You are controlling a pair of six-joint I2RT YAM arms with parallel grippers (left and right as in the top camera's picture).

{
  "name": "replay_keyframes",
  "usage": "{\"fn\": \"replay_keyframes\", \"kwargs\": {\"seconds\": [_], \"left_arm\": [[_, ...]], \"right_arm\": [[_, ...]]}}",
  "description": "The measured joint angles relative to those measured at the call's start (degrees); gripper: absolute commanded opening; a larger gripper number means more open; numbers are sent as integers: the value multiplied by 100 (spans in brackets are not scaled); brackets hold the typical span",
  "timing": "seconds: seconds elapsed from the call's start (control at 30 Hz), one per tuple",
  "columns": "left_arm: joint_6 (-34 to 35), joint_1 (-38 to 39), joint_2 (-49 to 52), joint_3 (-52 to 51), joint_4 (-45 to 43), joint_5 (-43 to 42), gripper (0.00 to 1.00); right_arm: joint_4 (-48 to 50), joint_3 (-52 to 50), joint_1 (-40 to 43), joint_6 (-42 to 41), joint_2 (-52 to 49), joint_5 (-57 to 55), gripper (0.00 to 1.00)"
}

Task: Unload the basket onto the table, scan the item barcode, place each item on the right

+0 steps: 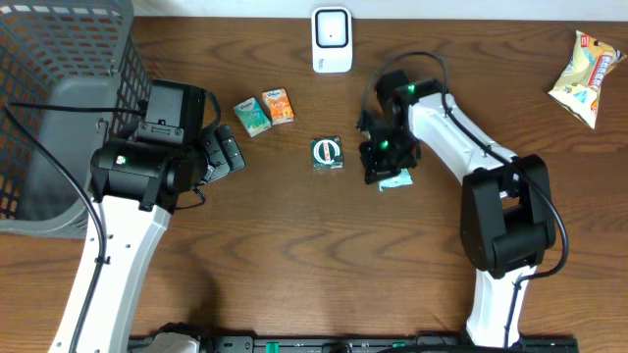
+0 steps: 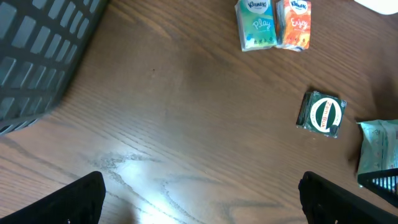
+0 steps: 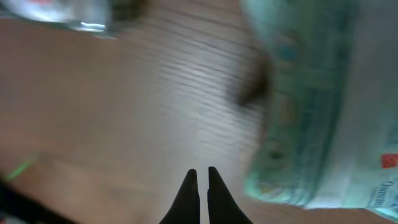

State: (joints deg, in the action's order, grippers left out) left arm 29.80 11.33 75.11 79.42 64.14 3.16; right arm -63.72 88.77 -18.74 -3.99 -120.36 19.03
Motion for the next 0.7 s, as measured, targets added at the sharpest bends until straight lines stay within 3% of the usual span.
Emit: {"fn": "replay_keyframes", "kwargs": {"seconds": [0.33, 0.7], "left_arm": [[0, 0, 0, 0, -2, 0, 98], [0, 0, 0, 0, -2, 0, 98]], "right_arm": [[566, -264, 662, -866, -4, -1386, 1], [831, 1537, 1158, -1008, -11, -1290, 1]]}}
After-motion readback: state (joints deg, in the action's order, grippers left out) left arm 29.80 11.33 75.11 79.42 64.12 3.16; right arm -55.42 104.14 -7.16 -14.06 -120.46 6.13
